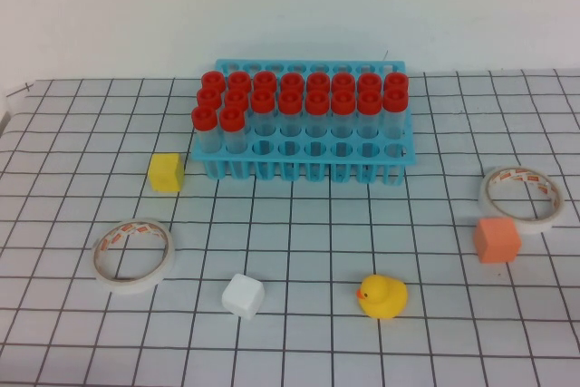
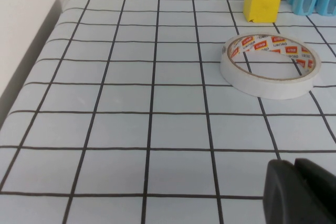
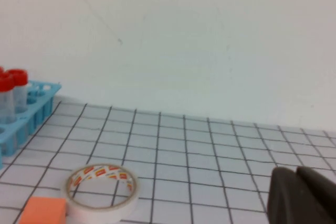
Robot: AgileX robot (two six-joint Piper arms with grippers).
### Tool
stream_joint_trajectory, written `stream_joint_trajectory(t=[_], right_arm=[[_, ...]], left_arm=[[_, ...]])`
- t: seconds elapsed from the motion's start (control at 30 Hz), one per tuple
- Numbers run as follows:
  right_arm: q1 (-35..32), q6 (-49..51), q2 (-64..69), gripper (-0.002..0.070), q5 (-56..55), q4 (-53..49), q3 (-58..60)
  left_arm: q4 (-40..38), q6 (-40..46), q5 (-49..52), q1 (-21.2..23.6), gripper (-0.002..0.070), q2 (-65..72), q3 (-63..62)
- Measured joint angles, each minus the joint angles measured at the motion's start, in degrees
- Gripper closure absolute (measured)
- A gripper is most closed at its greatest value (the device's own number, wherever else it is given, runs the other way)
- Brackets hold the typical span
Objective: Place the test tubes
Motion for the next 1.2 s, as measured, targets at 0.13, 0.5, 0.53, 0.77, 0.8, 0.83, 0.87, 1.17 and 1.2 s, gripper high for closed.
stream_joint_trajectory(t=[0.13, 0.5, 0.53, 0.77, 0.8, 0.83, 0.87, 1.17, 1.2], right_arm=[[0.18, -0.92, -2.05, 0.0678, 0.91, 1.16, 0.00], [-0.76, -56.93, -10.75, 0.0678, 7.89, 54.25, 0.00], [-0.76, -64.18, -11.00, 0.0678, 10.11, 61.40, 0.00], [-0.76, -89.22, -14.83, 0.0678, 26.38, 86.22, 0.00], [-0.91, -90.79, -15.32, 0.0678, 26.70, 87.40, 0.00], [-1.16, -92.38, -15.61, 0.0678, 26.91, 88.41, 0.00], [-1.78, -94.04, -15.86, 0.0678, 27.04, 89.47, 0.02], [-8.38, -107.22, -15.98, 0.0678, 16.56, 102.23, 8.90], [-8.50, -106.98, -15.98, 0.0678, 15.86, 102.23, 9.45]], left_arm=[[0.00, 0.00, 0.00, 0.00, 0.0676, 0.00, 0.00], [0.00, 0.00, 0.00, 0.00, 0.0676, 0.00, 0.00], [0.00, 0.00, 0.00, 0.00, 0.0676, 0.00, 0.00], [0.00, 0.00, 0.00, 0.00, 0.0676, 0.00, 0.00], [0.00, 0.00, 0.00, 0.00, 0.0676, 0.00, 0.00], [0.00, 0.00, 0.00, 0.00, 0.0676, 0.00, 0.00], [0.00, 0.00, 0.00, 0.00, 0.0676, 0.00, 0.00], [0.00, 0.00, 0.00, 0.00, 0.0676, 0.00, 0.00], [0.00, 0.00, 0.00, 0.00, 0.0676, 0.00, 0.00]])
